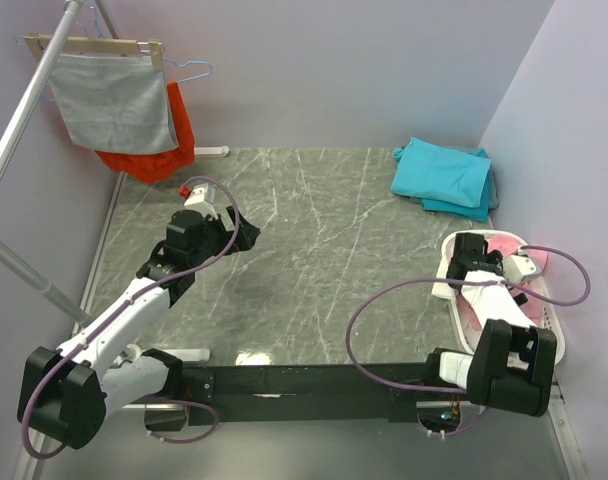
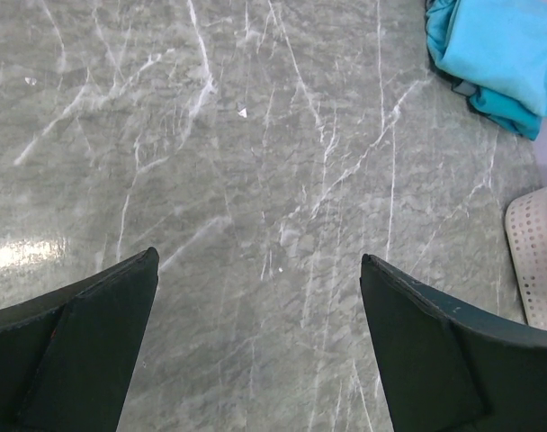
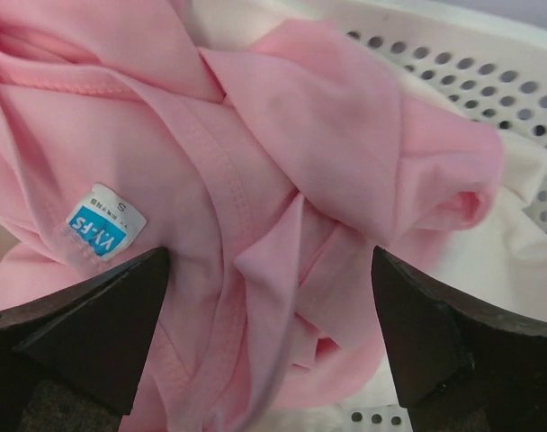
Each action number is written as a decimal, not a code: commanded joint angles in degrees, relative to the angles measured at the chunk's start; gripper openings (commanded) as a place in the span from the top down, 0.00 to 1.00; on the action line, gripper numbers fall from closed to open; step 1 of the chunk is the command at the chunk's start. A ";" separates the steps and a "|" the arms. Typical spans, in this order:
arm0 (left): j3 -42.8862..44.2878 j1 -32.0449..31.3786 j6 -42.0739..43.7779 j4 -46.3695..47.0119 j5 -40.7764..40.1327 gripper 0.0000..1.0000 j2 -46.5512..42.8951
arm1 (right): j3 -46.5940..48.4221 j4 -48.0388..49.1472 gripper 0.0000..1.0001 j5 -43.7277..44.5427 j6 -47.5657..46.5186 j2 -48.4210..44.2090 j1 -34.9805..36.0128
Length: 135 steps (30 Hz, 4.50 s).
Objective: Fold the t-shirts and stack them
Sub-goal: Grab crumpled tshirt from bin with the right arm, then move the tshirt to the center of the board, then flatten out the tshirt
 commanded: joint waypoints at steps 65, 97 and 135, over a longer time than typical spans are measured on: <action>4.35 0.34 -1.30 -11.22 -10.06 0.00 -8.53 | 15.82 -2.79 0.28 -21.03 -11.87 -8.87 54.77; -0.84 8.51 -4.21 -1.29 -5.13 0.01 19.42 | 46.30 9.51 0.23 -63.55 -40.93 38.57 49.85; 21.99 9.12 3.61 -19.80 -3.55 0.99 0.63 | 44.19 6.70 1.00 -48.53 -41.72 -1.40 42.82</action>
